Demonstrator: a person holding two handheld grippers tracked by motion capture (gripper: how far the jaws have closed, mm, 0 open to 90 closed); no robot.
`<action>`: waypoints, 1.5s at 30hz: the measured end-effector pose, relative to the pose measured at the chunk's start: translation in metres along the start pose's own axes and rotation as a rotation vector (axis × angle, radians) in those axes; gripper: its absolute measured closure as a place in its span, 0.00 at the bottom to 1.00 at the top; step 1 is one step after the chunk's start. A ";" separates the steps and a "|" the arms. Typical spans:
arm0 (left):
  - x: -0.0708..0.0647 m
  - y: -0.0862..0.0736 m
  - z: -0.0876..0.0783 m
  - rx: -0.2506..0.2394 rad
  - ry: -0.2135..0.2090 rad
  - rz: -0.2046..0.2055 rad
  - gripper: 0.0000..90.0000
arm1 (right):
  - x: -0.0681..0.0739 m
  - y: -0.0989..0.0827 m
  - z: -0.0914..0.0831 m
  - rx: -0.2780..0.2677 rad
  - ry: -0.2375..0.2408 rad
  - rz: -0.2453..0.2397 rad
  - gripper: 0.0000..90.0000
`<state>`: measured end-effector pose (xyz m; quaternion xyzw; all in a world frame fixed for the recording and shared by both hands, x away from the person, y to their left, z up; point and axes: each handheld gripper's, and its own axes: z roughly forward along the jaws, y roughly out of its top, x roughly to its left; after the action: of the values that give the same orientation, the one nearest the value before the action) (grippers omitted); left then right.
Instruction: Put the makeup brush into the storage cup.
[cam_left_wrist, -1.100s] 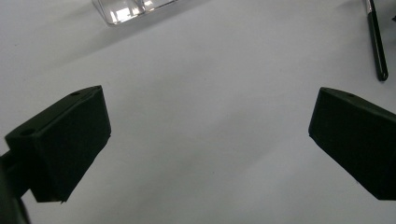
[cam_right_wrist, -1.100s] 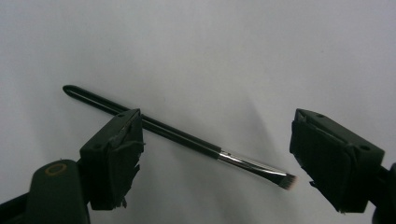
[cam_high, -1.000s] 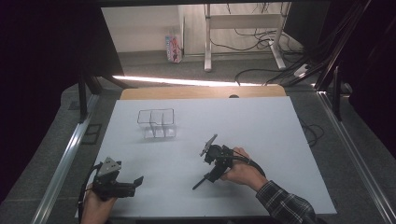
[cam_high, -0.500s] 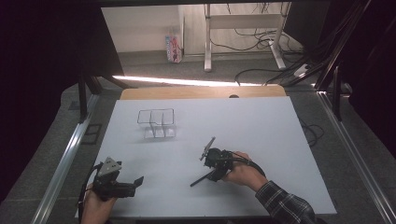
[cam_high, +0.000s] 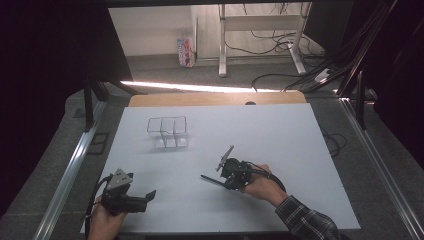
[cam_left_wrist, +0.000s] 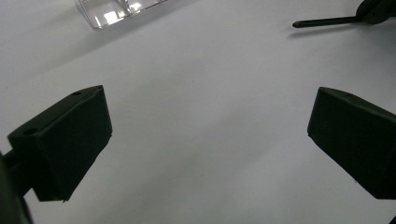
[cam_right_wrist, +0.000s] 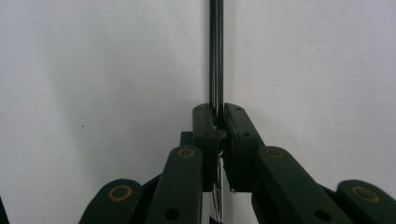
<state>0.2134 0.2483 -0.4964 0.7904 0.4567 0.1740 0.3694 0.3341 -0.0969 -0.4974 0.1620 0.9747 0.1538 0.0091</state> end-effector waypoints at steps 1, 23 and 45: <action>0.000 0.000 0.000 -0.004 -0.002 0.000 0.01 | -0.001 -0.001 -0.004 -0.029 -0.007 0.006 0.93; -0.001 0.002 -0.001 -0.082 -0.052 0.037 0.01 | 0.002 -0.020 -0.048 -0.223 -0.017 0.034 0.93; -0.016 0.035 0.005 -0.047 -0.064 0.080 0.00 | 0.008 -0.025 -0.068 -0.247 -0.004 0.006 0.93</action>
<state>0.2293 0.2219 -0.4725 0.8043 0.4083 0.1741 0.3951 0.3140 -0.1370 -0.4399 0.1631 0.9477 0.2726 0.0307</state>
